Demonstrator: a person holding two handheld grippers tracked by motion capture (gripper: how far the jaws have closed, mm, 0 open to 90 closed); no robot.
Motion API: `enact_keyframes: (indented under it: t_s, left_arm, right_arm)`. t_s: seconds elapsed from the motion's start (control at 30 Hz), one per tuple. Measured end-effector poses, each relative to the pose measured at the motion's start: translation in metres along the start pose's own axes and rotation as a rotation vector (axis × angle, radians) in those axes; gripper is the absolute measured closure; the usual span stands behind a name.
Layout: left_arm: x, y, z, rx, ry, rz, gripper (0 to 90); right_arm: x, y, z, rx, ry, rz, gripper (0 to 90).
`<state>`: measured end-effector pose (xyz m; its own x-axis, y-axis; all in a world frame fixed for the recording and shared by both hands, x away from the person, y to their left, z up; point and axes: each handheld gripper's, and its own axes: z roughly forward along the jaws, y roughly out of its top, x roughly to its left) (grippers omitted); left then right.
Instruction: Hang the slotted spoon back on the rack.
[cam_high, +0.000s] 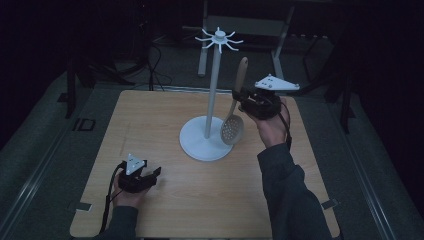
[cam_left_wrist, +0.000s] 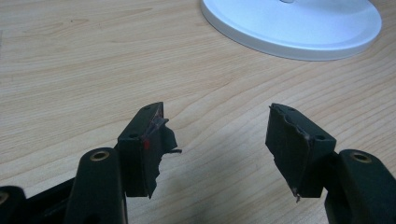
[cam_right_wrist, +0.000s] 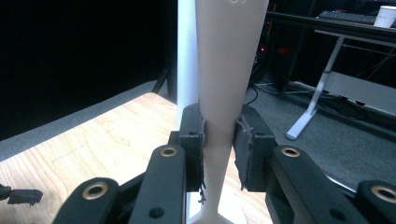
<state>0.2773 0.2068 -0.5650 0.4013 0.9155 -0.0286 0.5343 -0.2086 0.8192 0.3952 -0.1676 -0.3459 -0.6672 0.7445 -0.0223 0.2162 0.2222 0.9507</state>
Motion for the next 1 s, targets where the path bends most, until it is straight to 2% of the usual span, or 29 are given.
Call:
enact_keyframes:
  t_s: [1.0]
  left_arm:
    - [-0.001,0.0,0.001,0.004,-0.003,0.001,38.1]
  right_arm:
    - [0.003,0.025,0.01,0.013,0.0,-0.004,74.4]
